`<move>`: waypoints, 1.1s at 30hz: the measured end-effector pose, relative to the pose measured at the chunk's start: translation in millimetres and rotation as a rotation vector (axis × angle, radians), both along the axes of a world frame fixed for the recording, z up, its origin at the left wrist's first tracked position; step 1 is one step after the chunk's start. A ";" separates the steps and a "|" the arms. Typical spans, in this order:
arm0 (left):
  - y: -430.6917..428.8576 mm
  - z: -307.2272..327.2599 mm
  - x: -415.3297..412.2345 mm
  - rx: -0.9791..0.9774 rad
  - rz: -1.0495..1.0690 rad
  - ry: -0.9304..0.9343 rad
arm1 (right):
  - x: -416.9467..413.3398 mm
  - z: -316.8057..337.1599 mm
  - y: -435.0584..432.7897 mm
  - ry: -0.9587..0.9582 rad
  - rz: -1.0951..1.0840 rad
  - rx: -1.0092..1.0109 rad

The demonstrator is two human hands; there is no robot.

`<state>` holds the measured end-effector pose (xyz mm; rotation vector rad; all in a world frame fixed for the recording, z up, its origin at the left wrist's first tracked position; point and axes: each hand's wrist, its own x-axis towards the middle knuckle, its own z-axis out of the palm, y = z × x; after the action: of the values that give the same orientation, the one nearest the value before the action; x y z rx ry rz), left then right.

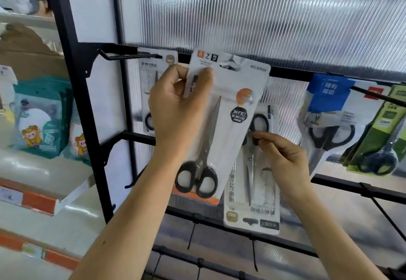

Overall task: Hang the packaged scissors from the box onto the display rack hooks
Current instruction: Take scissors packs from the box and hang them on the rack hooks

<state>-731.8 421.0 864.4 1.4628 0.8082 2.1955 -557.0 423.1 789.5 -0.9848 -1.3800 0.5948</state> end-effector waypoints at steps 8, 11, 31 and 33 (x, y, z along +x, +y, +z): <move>7.0 -4.2 -2.8 -0.055 -0.024 -0.065 | -2.4 6.0 -7.4 -0.010 -0.005 -0.046; 8.9 -9.4 -2.6 -0.079 -0.038 -0.074 | -2.8 3.7 -5.6 0.020 -0.010 -0.029; 31.5 -3.7 -1.8 -0.077 -0.044 -0.072 | -1.9 -2.0 3.7 0.039 -0.044 -0.029; 42.7 -8.4 0.7 -0.092 -0.045 -0.068 | -2.6 -1.3 4.2 0.032 -0.048 -0.033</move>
<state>-731.1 463.7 856.0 1.3419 0.8331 2.1336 -559.6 427.2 788.2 -1.0276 -1.3182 0.5974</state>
